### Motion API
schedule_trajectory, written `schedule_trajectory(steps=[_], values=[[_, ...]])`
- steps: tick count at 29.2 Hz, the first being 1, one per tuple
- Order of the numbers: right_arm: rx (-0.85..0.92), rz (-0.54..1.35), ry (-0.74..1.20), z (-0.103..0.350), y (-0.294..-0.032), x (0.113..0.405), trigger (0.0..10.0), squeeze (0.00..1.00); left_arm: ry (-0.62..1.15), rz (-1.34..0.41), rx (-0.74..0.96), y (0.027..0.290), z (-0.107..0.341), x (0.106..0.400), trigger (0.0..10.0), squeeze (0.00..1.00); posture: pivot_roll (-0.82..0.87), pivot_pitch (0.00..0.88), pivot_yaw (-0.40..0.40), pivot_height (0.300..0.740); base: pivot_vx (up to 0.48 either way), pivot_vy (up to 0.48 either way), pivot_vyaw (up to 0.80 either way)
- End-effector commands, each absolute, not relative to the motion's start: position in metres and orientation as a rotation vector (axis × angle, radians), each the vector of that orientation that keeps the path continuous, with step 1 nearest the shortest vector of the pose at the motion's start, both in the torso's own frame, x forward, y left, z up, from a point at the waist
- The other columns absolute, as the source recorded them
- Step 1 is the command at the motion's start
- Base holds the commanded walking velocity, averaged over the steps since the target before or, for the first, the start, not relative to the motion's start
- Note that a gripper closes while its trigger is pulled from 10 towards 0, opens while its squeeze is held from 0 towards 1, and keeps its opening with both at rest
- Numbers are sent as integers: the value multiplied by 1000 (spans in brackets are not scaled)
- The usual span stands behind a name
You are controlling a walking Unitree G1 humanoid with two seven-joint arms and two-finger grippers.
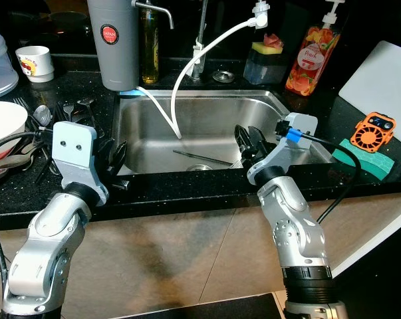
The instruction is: Kitchen organization
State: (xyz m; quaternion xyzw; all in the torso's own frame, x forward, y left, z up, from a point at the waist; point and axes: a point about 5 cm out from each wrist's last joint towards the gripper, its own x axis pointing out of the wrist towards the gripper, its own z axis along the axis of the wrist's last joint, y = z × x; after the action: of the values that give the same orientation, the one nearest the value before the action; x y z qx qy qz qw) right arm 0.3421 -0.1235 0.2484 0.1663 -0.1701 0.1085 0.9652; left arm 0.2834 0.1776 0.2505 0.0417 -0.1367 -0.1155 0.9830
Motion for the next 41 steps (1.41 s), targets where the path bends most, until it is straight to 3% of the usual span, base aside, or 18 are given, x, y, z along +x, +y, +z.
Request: schedule_trajectory(steps=[1, 22, 41], values=[[339, 213, -339, 247, -124, 339, 10000, 0, -271, -252, 84, 175, 251, 280, 10000, 0, 84, 106, -56, 740, -259, 0, 0], [340, 217, -329, 246, -124, 339, 10000, 0, -266, -256, 76, 174, 250, 279, 10000, 0, 78, 112, -62, 740, -321, 0, 0], [331, 193, -235, 228, -124, 330, 10000, 0, -20, -240, 43, 181, 190, 267, 10000, 0, 70, 107, -76, 740, 0, 0, 0]])
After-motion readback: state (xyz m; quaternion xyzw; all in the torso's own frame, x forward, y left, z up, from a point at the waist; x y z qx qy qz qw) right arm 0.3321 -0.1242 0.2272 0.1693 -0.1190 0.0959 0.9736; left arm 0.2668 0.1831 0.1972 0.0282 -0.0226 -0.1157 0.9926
